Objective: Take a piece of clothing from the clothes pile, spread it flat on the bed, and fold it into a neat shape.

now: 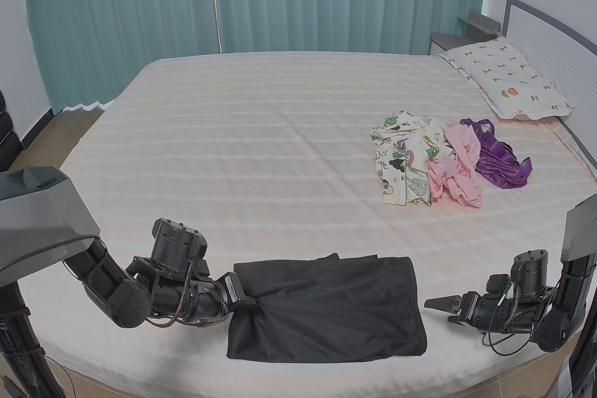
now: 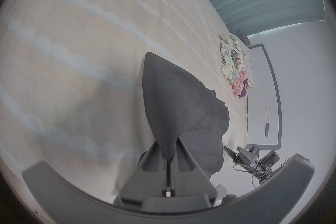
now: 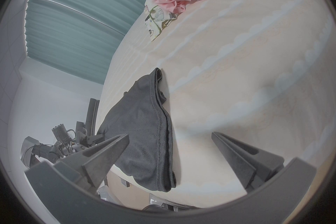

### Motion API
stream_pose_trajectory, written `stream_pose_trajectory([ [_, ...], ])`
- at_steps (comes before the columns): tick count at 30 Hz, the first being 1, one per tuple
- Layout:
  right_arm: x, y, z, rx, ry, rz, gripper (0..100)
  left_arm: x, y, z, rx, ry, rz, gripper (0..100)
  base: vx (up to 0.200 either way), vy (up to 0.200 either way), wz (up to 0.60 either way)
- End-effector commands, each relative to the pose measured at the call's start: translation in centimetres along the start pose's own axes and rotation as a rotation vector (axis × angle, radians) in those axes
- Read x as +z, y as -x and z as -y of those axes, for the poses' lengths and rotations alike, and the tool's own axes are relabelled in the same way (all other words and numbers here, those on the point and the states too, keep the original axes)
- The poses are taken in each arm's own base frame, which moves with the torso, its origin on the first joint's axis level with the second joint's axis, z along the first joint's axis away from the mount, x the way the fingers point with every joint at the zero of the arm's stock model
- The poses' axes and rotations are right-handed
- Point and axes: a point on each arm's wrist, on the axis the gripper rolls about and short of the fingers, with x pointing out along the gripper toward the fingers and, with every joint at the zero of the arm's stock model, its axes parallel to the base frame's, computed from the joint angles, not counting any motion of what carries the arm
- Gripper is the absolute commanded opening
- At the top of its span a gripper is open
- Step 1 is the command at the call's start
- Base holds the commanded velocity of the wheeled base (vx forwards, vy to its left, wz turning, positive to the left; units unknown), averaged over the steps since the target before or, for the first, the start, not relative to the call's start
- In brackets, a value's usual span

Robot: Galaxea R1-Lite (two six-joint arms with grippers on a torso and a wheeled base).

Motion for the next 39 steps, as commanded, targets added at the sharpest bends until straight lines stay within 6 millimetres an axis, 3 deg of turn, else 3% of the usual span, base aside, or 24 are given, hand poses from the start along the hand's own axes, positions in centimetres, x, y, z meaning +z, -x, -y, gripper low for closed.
stream_pose_trajectory([
  [1, -0.3, 0.2, 0.2, -0.012, -0.008, -0.013, 100, 0.0, 0.7, -0.1, -0.003, 0.006, 0.01, 0, 0.0, 0.2, 0.0],
  [18, -0.4, 0.2, 0.2, -0.015, -0.01, -0.014, 100, 0.9, 1.8, -1.8, 0.025, 0.057, 0.044, 0, 0.0, 0.2, 0.0],
  [39, -0.4, 0.2, 0.2, -0.018, -0.01, -0.016, 100, 1.2, 1.9, -2.4, 0.04, 0.076, 0.05, 0, 0.0, 0.2, 0.0],
])
